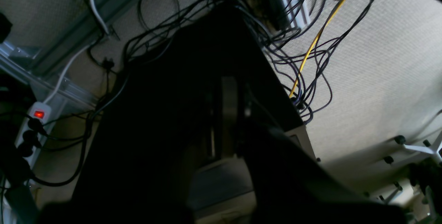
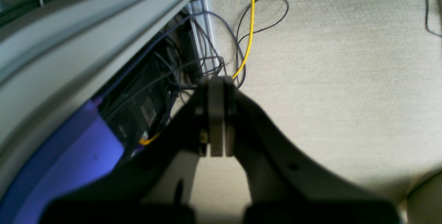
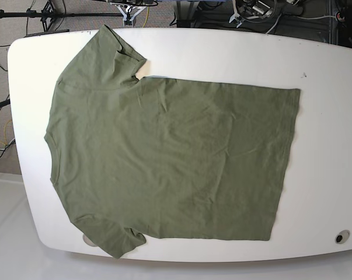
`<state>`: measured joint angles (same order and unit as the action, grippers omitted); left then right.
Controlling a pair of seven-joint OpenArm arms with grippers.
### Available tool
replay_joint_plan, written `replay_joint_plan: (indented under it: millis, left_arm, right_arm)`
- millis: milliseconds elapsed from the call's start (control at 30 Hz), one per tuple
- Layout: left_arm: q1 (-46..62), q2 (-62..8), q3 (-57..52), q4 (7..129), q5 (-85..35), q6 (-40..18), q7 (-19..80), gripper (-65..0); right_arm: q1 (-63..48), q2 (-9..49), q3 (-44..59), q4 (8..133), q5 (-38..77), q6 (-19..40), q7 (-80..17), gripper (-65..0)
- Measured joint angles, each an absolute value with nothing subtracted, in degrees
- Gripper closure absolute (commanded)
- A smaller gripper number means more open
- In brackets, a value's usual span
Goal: Fold the T-shirt properly
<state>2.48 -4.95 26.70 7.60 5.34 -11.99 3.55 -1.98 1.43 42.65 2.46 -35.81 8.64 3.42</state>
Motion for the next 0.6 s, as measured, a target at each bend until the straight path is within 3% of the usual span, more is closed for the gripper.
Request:
replay_joint_plan:
  millis: [600]
  left_arm:
    - [1.76, -5.39, 26.63, 7.6, 4.62, -11.57, 4.54, 0.0]
  right_arm:
    - [-3.07, 1.41, 42.33, 3.2, -35.62, 9.06, 5.85, 0.0]
